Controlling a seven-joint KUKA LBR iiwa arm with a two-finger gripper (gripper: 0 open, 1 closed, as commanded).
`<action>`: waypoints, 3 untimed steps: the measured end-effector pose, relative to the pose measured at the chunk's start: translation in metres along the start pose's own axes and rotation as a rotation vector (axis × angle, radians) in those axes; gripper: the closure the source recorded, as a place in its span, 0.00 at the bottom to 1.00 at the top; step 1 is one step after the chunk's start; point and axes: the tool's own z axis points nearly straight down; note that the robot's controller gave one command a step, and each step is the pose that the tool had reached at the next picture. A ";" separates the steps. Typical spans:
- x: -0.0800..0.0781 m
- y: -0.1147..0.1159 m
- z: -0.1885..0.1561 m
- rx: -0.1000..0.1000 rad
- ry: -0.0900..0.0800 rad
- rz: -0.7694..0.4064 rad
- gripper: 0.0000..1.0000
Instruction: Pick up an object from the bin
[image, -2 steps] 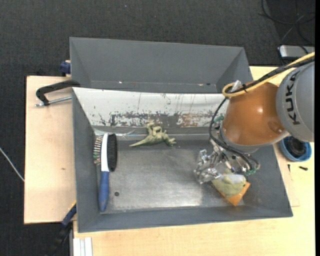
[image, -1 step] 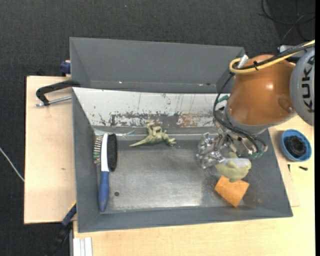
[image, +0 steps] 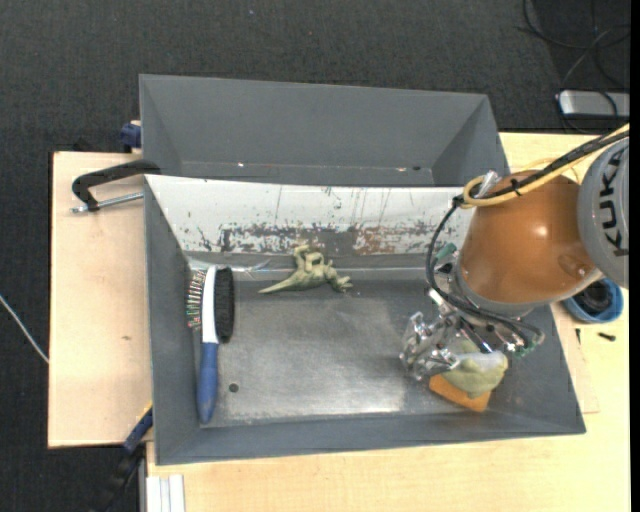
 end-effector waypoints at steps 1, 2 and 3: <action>0.002 -0.023 -0.058 0.010 -0.013 -0.053 1.00; 0.020 -0.045 -0.113 0.011 -0.013 -0.103 1.00; 0.025 -0.083 -0.004 -0.003 0.000 -0.233 1.00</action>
Offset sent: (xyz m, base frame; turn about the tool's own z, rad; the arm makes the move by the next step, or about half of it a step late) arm 0.0082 -0.0198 0.0538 -0.0566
